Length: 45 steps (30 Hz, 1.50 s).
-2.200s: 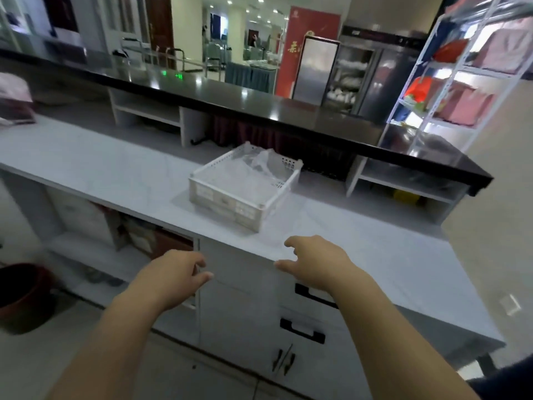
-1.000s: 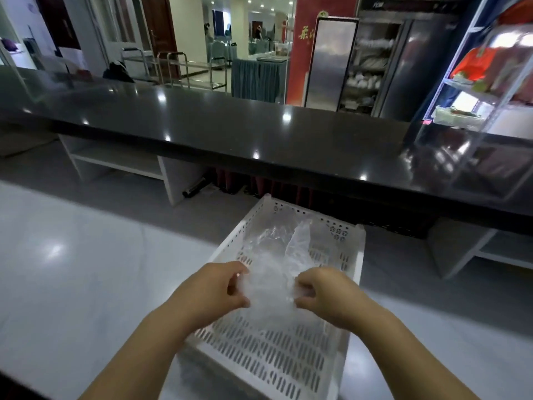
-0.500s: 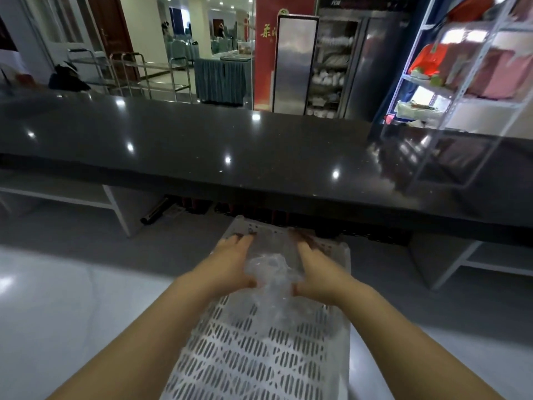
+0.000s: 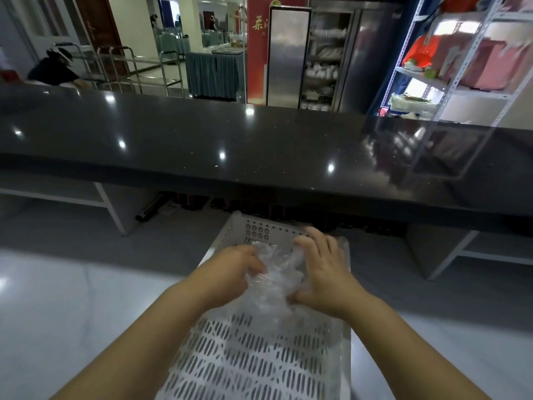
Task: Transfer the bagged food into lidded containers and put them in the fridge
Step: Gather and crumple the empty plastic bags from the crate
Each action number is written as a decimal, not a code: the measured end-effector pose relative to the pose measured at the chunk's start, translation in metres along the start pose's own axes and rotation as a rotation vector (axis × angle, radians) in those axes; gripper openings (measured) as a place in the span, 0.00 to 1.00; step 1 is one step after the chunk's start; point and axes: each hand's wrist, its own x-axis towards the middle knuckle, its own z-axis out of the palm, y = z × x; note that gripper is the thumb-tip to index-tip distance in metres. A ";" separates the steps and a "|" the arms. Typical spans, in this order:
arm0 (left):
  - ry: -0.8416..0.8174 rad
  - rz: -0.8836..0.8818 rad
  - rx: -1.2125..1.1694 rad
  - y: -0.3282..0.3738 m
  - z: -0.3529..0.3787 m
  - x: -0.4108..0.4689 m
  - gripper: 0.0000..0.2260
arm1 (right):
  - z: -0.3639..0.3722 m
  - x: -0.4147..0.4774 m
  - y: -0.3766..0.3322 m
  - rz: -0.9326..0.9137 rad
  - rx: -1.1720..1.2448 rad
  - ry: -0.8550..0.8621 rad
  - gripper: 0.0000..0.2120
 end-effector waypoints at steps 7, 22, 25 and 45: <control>0.171 0.013 -0.157 0.013 -0.015 -0.040 0.09 | -0.009 -0.024 -0.016 -0.088 0.283 -0.015 0.10; 0.411 -0.475 -1.268 0.031 -0.021 -0.103 0.07 | 0.009 -0.031 -0.068 -0.676 0.336 0.553 0.13; 0.474 -0.489 -1.344 0.020 -0.022 -0.115 0.09 | 0.014 -0.040 -0.083 -0.642 0.522 0.286 0.13; 0.690 -0.511 -1.104 -0.076 -0.055 -0.293 0.08 | 0.068 -0.029 -0.274 -0.869 0.589 0.018 0.06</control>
